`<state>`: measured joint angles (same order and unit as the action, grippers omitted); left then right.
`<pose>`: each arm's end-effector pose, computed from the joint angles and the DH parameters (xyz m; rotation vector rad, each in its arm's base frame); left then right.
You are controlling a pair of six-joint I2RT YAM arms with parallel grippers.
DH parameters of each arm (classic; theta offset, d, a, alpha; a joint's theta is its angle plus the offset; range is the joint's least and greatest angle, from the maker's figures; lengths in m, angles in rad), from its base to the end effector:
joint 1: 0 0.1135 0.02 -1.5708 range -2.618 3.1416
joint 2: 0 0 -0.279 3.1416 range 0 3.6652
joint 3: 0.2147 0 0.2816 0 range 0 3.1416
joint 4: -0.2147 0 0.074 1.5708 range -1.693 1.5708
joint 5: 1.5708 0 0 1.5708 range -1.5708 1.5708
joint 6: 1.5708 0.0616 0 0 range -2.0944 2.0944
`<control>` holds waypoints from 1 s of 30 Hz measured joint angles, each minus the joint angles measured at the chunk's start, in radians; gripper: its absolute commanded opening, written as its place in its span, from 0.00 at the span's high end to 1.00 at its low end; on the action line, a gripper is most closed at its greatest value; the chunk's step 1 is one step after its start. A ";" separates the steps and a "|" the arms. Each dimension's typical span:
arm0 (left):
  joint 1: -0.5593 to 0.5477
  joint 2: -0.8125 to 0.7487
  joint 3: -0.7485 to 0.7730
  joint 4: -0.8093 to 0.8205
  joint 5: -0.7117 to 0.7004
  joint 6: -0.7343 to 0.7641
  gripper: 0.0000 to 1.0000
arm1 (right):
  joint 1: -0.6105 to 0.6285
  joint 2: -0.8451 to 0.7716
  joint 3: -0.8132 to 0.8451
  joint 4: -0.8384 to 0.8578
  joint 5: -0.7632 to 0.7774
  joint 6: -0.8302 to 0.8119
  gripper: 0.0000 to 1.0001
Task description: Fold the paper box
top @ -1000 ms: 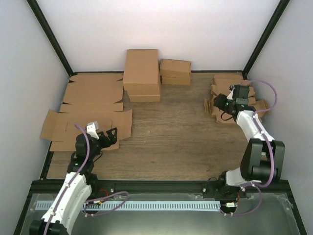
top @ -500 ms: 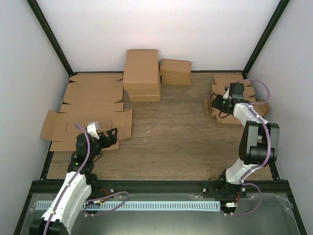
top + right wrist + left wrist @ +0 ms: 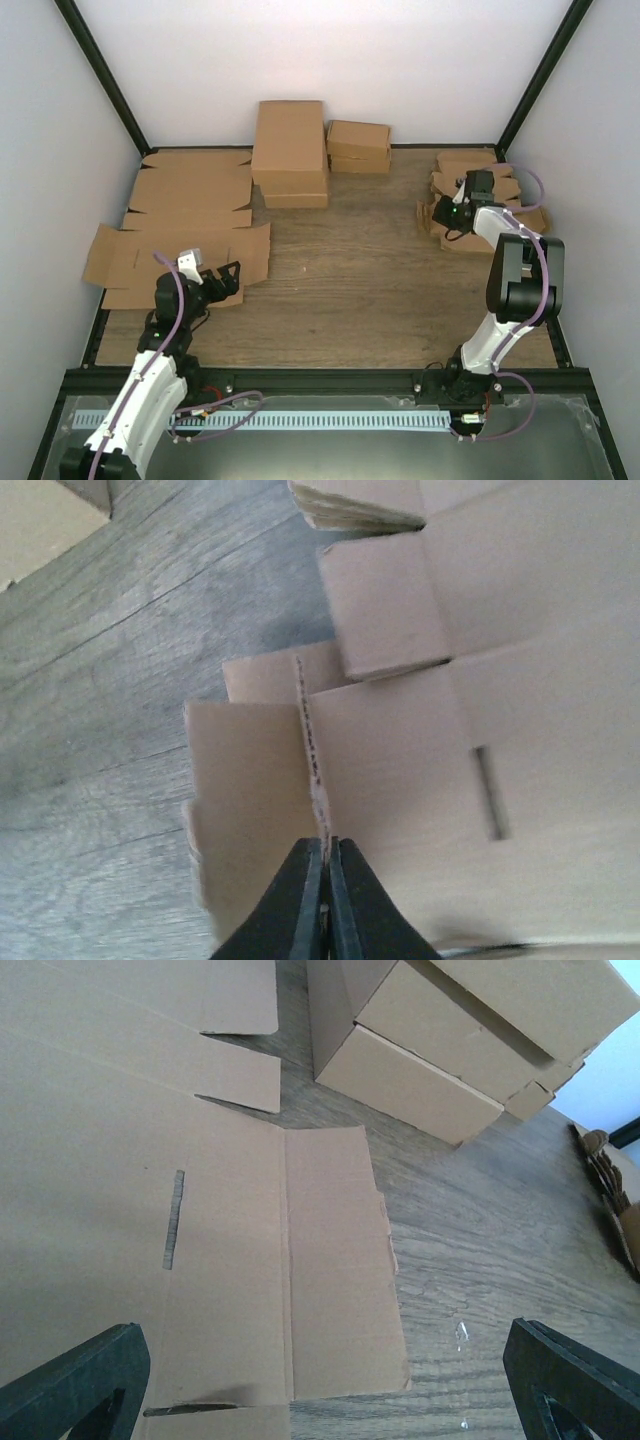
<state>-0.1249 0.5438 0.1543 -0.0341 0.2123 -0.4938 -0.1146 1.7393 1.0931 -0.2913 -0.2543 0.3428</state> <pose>0.1779 -0.0354 0.1537 -0.2351 2.0227 -0.6058 0.4008 -0.0305 0.1631 0.4668 2.4692 0.4125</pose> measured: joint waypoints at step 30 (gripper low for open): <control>0.000 0.001 0.126 -0.056 0.023 -0.244 0.00 | 0.000 -0.291 0.523 -0.417 0.306 -0.045 0.99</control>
<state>-0.1249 0.5446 0.2798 -0.0898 0.2348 -0.7376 -0.1146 1.4483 1.6161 -0.7086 0.0517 0.2981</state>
